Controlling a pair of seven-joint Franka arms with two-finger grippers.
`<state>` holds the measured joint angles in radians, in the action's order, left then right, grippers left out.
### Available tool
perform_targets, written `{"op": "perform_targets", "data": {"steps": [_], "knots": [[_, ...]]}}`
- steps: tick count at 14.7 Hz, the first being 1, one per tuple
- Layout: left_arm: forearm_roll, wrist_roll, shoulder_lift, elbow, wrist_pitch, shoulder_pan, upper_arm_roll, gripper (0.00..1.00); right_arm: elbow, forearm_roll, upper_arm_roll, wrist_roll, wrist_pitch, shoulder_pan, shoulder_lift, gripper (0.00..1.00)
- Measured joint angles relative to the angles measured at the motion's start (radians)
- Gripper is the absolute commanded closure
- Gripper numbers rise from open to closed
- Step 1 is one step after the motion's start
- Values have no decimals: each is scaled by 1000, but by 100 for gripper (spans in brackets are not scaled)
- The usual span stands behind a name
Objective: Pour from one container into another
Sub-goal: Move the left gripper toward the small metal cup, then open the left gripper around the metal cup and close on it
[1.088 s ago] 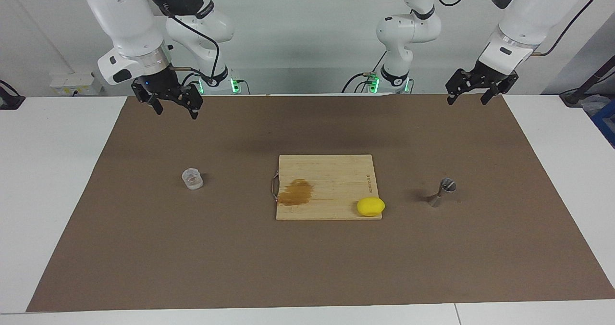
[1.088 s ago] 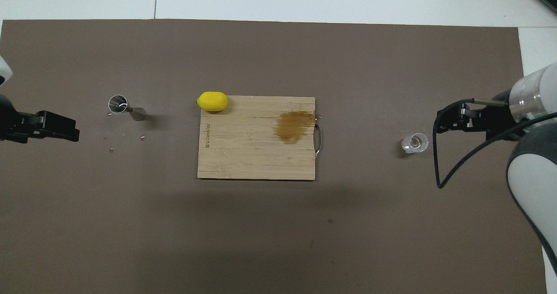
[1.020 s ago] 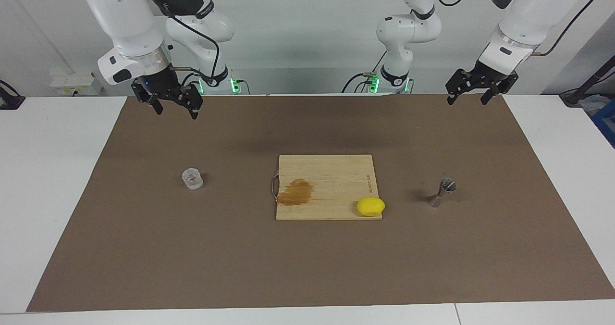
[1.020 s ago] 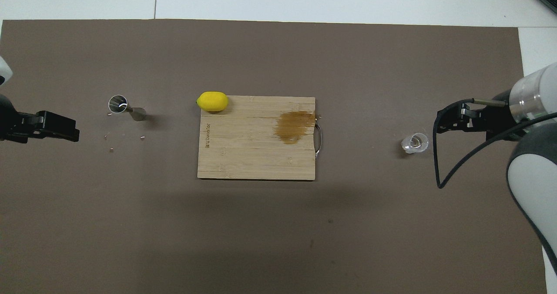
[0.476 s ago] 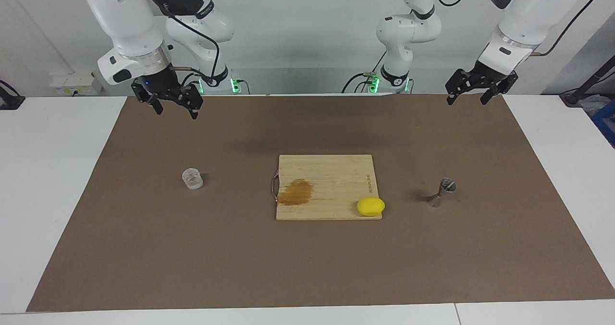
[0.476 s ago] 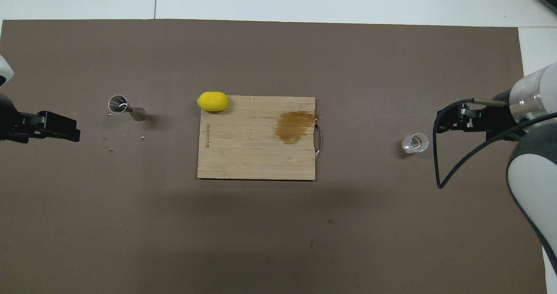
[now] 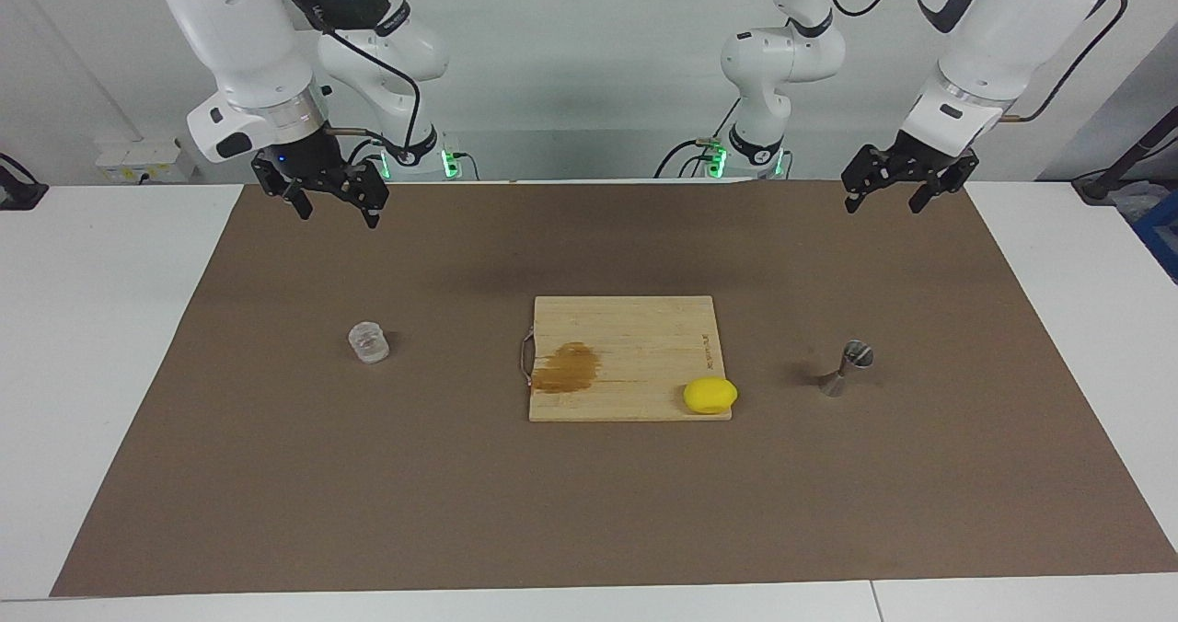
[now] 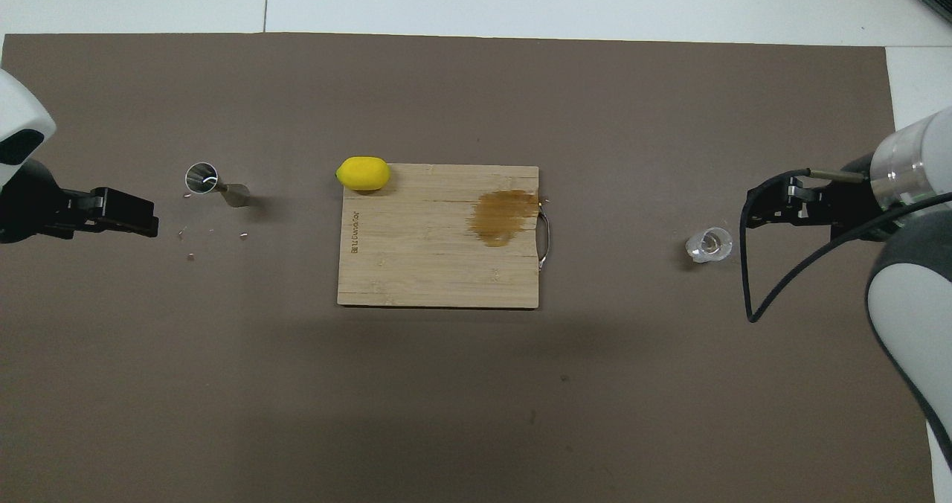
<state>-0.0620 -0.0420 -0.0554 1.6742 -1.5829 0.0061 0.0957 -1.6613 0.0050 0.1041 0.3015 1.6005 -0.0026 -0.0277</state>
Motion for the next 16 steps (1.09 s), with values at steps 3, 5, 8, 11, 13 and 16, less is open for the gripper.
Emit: {"op": "perform_targets", "data": {"steps": [3,5,8,11,13,16], "knots": [[-53,-16,32,8,4,11,-12,0,0,0,0,0,0,0,0,0],[-86,-40,71,7,5,37,-17,0,0,0,0,0,0,0,0,0],[-100,-121,137,2,5,71,-21,0,0,0,0,0,0,0,0,0],[-157,-225,194,-7,0,117,-23,0,0,0,0,0,0,0,0,0],[-201,-315,224,-8,0,154,-26,0,0,0,0,0,0,0,0,0],[-299,-509,267,-8,-1,191,-28,0,0,0,0,0,0,0,0,0]]}}
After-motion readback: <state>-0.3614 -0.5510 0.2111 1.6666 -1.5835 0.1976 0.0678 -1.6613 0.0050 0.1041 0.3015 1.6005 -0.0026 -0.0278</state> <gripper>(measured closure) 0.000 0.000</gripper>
